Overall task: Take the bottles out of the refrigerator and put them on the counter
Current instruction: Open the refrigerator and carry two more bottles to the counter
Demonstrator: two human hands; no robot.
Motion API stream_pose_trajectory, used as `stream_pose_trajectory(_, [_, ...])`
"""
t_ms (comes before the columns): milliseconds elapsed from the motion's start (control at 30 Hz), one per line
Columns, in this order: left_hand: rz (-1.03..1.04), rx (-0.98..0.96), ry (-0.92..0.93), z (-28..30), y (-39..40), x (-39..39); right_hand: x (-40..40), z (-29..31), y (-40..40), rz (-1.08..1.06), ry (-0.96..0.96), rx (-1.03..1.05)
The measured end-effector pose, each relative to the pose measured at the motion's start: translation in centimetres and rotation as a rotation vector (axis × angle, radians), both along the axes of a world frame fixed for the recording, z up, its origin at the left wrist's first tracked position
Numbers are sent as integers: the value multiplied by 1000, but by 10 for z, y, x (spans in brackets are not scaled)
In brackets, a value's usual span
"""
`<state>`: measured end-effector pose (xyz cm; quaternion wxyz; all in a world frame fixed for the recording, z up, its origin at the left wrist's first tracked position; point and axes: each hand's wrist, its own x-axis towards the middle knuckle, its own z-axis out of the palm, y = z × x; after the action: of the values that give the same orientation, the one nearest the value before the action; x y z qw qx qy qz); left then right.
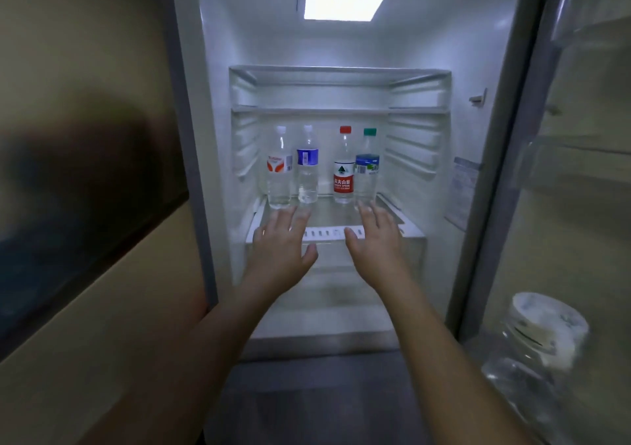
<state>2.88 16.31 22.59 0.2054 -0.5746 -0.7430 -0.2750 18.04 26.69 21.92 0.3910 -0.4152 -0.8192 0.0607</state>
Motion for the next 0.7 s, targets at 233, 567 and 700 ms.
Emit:
stream_pose_trajectory(233, [-14, -17, 9, -5, 57, -31, -41, -5, 44, -26, 56, -72])
stream_pose_trajectory(567, [16, 61, -78, 6, 117, -62, -86, 2, 124, -20, 131, -117])
stream_pose_trajectory(700, [26, 103, -160, 10, 136, -75, -88, 7, 144, -30, 184, -127])
